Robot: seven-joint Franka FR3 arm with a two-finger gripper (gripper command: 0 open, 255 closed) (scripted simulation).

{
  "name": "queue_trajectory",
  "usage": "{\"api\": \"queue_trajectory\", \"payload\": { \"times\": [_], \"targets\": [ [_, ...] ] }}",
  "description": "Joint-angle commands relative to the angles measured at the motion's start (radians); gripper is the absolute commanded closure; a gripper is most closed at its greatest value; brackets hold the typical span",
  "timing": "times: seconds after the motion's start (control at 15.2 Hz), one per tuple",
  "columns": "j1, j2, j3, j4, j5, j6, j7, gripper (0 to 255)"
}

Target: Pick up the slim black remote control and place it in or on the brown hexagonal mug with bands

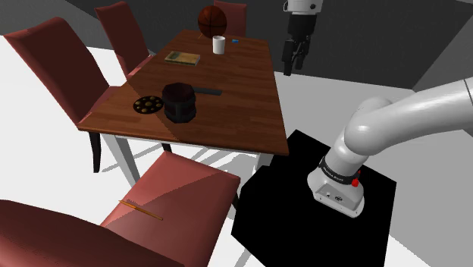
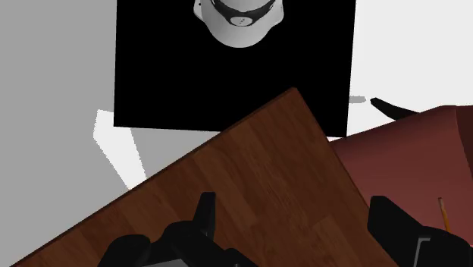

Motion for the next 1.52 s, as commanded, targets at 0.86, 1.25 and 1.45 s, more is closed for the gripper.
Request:
{"api": "queue_trajectory", "payload": {
  "times": [0.86,1.25,1.45],
  "targets": [
    [0.028,0.447,-0.073,0.13,-0.033,0.356,-0.238,0],
    [0.039,0.671,-0.087,0.269,-0.017,0.459,-0.34,0],
    [0.042,0.784,-0.087,0.356,-0.005,0.493,-0.389,0]
  ]
}}
